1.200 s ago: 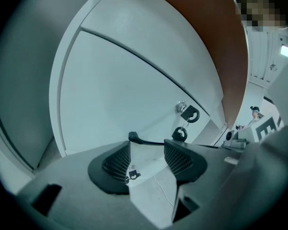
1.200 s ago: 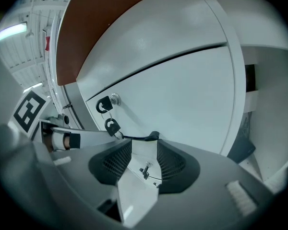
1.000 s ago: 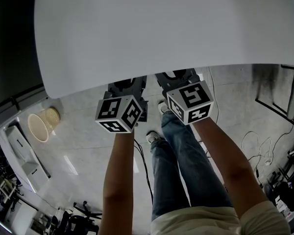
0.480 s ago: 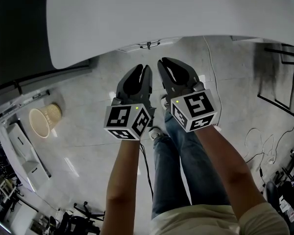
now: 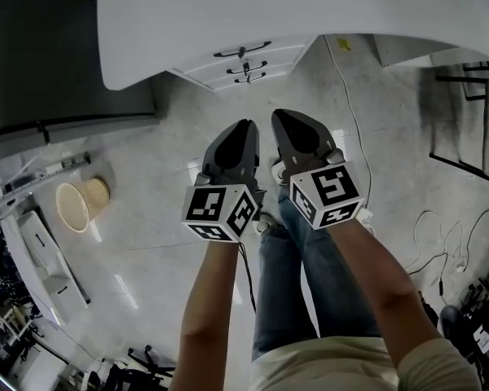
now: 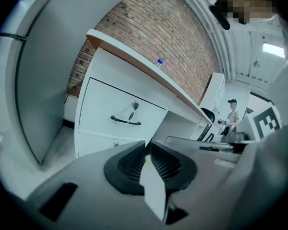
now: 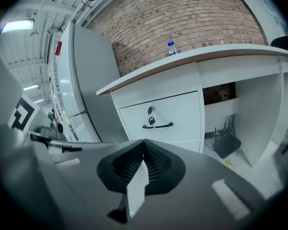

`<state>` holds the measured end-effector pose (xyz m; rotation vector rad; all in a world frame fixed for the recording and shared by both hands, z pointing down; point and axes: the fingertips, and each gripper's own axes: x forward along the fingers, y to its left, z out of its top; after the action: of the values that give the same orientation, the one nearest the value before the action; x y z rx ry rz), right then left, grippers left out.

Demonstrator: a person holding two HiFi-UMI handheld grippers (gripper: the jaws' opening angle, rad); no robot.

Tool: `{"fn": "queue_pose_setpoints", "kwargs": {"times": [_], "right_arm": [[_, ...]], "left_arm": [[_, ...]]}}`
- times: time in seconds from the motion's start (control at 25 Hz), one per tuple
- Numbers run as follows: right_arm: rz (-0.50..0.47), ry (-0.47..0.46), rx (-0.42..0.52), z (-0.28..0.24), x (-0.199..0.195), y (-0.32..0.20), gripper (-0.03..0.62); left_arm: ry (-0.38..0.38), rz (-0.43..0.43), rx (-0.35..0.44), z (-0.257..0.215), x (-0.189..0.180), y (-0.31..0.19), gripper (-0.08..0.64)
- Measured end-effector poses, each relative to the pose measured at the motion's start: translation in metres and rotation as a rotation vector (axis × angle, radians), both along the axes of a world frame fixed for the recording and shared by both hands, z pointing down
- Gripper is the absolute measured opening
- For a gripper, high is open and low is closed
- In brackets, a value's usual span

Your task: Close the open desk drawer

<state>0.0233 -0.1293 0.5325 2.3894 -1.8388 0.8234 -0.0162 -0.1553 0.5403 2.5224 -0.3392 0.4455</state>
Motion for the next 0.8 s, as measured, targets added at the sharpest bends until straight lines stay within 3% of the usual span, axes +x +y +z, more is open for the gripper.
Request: {"fn": "queue_pose_setpoints", "kwargs": {"times": [0.48,0.8], "right_arm": [[0.059,0.001,0.035,-0.037,-0.043,0.061,0.003],[0.089,-0.025,0.063,-0.069,-0.077,0.103,0.003]], "left_arm": [[0.002,0.051,0.028,-0.032,-0.05,0.06,-0.003],[0.008,0.042,0.001,-0.063,-0.094,0.103,-0.003]]}}
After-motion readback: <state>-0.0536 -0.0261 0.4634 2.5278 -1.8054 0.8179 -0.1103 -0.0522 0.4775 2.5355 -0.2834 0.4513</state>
